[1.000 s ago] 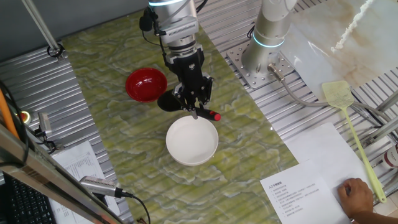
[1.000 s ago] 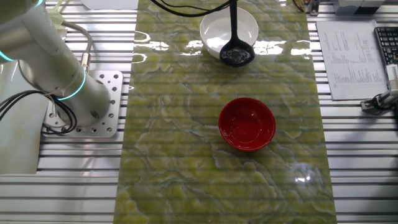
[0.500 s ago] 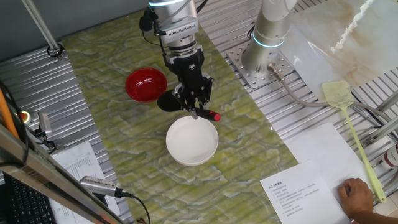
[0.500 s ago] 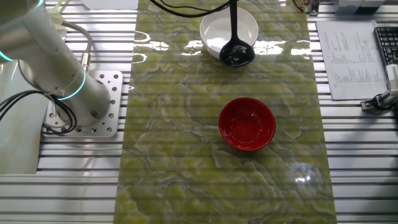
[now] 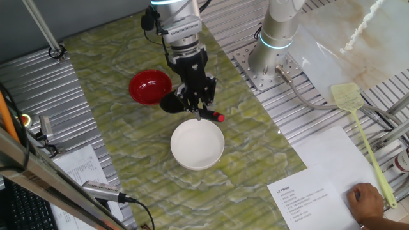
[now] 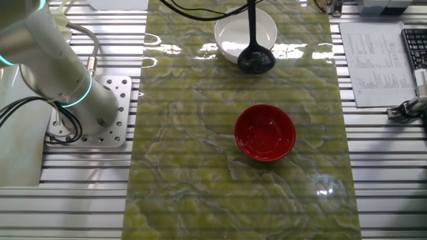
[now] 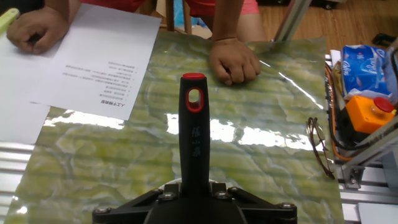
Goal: Scoop water with a large spoon from one bowl to another
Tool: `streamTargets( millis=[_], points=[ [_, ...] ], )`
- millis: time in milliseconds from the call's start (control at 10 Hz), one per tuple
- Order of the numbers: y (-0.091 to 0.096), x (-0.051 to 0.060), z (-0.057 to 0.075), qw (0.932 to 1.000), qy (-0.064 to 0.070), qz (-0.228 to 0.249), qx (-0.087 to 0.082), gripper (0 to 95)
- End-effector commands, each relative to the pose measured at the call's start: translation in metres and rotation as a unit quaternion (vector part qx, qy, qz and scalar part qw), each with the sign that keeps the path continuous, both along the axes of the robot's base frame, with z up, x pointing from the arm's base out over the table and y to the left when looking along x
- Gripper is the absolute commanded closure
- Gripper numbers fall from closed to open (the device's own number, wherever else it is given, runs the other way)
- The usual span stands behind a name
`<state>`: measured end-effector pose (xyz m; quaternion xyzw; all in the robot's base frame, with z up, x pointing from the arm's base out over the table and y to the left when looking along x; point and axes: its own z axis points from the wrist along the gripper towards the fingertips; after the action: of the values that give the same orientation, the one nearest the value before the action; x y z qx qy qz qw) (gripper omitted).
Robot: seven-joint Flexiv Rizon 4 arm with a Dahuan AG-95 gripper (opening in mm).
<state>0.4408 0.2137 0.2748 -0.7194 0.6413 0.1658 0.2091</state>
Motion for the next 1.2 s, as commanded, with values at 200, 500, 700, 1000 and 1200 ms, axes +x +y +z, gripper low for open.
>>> streamTargets(
  millis=[200,500,700,1000,1200],
  points=[
    [-0.007,0.001,-0.001,1.0,0.0,0.0,-0.001,95.0],
    [-0.018,0.002,-0.001,1.0,-0.001,0.005,-0.004,95.0],
    [-0.023,0.002,-0.001,0.9999,-0.002,0.01,-0.005,95.0],
    [-0.029,0.003,-0.002,0.9999,-0.003,0.013,-0.005,95.0],
    [-0.036,0.004,-0.003,0.9998,-0.005,0.019,-0.004,95.0]
  ],
)
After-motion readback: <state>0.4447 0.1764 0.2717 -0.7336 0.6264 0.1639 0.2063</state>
